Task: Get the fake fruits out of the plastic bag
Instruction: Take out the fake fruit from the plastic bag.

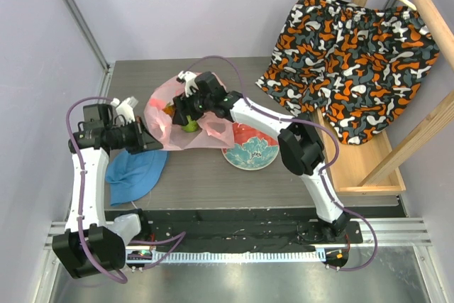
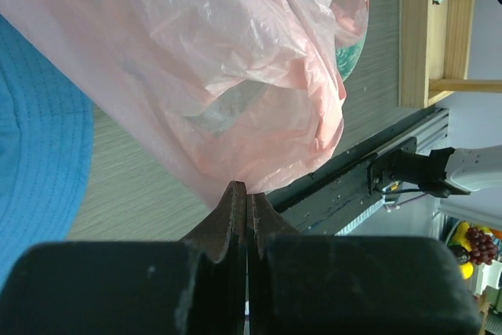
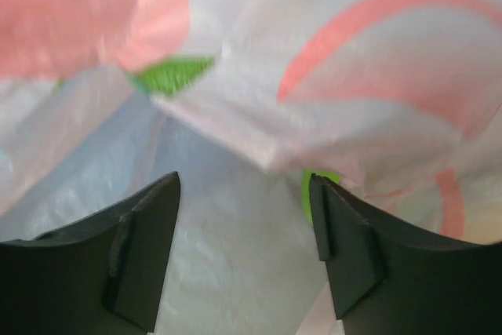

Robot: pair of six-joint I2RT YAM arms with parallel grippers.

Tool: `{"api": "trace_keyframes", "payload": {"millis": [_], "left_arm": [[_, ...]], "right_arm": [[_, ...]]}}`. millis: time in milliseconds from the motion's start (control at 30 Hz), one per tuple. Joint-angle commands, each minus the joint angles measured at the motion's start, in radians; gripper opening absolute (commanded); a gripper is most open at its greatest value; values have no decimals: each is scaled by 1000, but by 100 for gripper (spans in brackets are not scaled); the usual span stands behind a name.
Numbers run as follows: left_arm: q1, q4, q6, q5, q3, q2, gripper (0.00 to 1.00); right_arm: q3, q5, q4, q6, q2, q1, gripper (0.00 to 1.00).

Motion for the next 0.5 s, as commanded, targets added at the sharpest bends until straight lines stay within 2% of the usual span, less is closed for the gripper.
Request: {"api": "trace_keyframes", "payload": {"millis": [0,133,300,467], "left_arm": [[13,4,-12,62,-4,-20,0],[15,-13,2,67,2,-15,0],[18,-8,4,78,2,-1,0],[21,1,2,76,11,17,0]], "right_arm": [[79,169,74,48,24,2,83],[122,186,68,5,64,-1,97],[121,156,30,-15,91,2,98],[75,200,-9,-8,85,10,98]]}}
